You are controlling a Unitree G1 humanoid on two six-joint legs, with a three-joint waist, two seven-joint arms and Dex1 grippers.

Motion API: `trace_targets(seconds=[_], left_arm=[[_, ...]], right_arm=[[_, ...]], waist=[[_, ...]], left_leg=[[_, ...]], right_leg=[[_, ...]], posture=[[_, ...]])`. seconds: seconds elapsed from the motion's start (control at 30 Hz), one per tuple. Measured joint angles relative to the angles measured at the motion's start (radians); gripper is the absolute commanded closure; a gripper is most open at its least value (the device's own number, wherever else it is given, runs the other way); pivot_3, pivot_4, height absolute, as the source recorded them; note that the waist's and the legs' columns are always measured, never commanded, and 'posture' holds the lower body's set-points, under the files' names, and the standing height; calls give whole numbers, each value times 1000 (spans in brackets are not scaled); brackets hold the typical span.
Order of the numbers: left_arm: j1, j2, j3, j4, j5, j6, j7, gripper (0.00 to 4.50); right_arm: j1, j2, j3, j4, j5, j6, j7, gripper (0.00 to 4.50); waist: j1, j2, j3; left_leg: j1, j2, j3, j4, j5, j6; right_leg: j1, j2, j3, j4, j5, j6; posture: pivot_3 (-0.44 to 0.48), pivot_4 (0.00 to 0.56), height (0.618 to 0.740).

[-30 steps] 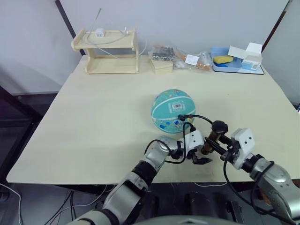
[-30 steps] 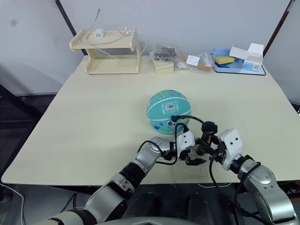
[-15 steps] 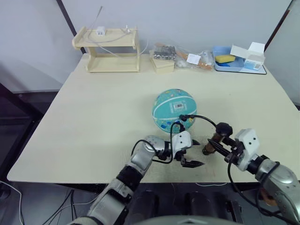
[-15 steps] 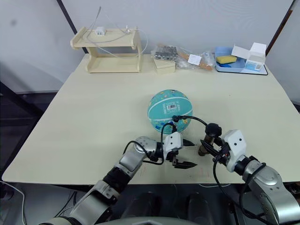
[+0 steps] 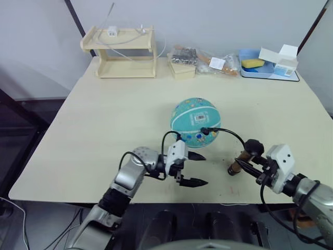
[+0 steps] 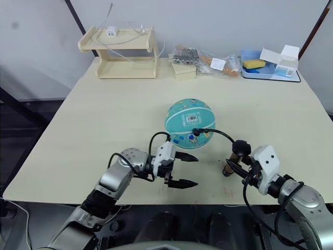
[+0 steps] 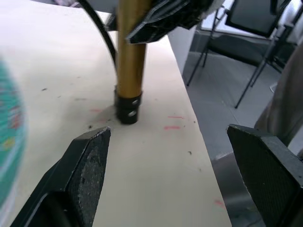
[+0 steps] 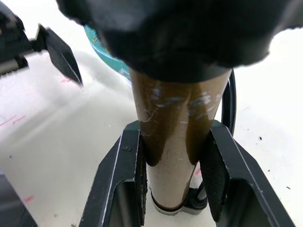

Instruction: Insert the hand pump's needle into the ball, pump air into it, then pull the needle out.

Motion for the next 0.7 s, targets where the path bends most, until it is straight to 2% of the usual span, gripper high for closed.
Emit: trace_targets(seconds=[0.23,0.37,0.6,0.67,0.7], left_arm=[[101,128,128,-117,-160,108,-28,356],[161,192,208,-168,-236,133,-35,356],[269,276,312,-252,-326,166,-38,356],[295,242,356,-255,-382,138,-44,356],[299,243,361,-257,-385,135,-46,356]], right_arm=[[0,-109,-112,-67,73,111,35,3525],[-45,-199,-188,-143,135,187,56,3525],[-161,-397,-178,-196,145,271,123,3525],[-221,-495,-122,-197,96,274,157,3525],[-227,-510,-104,-196,78,272,166,3525]], waist=[[-6,7,13],[-7,7,16],[-6,6,21],[-7,4,22],[-5,3,23]], left_leg=[[-3,0,1,0,0,0],[-5,0,3,0,1,-1],[-5,0,7,1,0,0],[-5,0,7,0,1,-1],[-5,0,6,0,1,-1]], right_leg=[[-5,0,2,1,0,0],[-8,0,3,3,0,0],[-8,-5,4,3,0,0],[-9,-7,3,3,0,0],[-9,-7,2,3,0,0]], posture=[[0,150,740],[0,150,740],[0,150,740],[0,150,740],[0,150,740]])
